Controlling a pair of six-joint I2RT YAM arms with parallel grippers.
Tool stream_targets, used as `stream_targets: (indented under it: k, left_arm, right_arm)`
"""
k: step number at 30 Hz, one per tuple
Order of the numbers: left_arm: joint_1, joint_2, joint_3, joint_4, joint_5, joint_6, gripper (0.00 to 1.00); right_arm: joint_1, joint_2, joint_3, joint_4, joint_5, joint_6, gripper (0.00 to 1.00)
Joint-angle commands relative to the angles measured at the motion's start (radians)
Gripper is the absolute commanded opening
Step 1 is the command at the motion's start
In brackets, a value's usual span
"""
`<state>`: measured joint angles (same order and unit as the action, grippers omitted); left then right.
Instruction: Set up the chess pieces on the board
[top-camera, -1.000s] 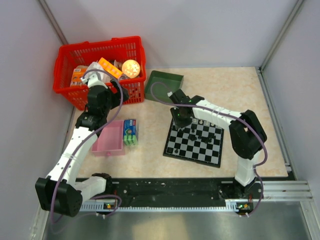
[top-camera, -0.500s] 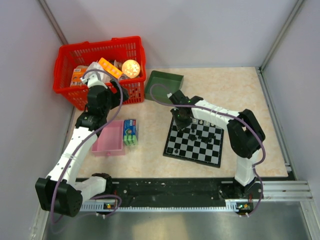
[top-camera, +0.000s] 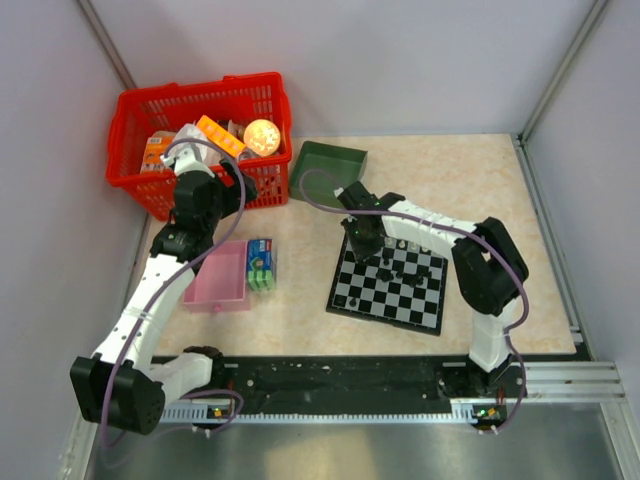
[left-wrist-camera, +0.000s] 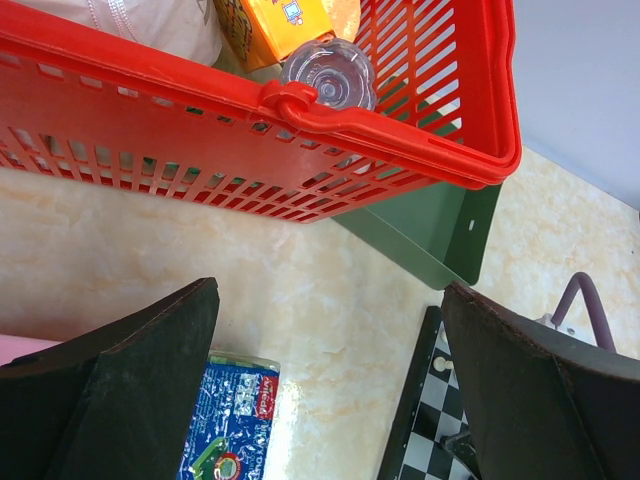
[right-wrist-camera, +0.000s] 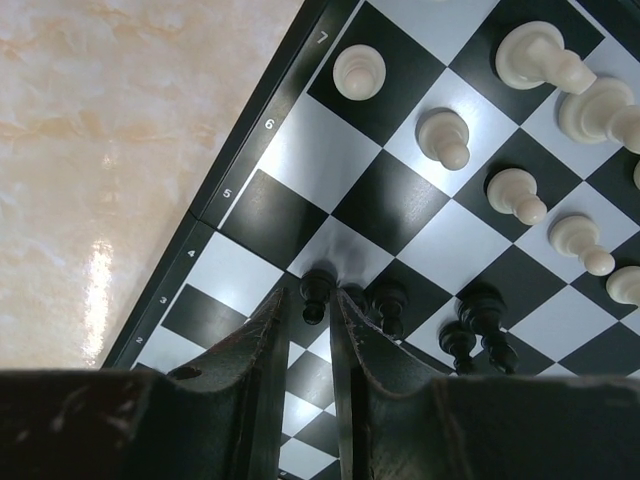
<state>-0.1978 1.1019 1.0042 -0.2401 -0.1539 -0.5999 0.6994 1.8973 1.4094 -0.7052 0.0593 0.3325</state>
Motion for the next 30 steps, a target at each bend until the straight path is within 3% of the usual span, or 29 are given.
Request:
stream_targets:
  k: [1,9,15,30]
  left_arm:
    - [0.005,-0.02,0.03,0.032,0.002,0.006,0.98]
    - [0.006,-0.02,0.028,0.033,-0.003,0.008,0.98]
    - [0.006,-0.027,0.027,0.03,-0.007,0.009,0.98]
    - [0.006,-0.033,0.019,0.032,-0.006,0.003,0.98]
  right_arm:
    - [-0.005,0.016,0.04,-0.01,0.013,-0.01,0.22]
    - [-0.006,0.02,0.051,-0.011,0.016,-0.012,0.18]
    - [-0.003,0.01,0.051,-0.011,0.011,-0.015,0.06]
    - [0.107,-0.058,0.033,-0.017,-0.03,0.026,0.05]
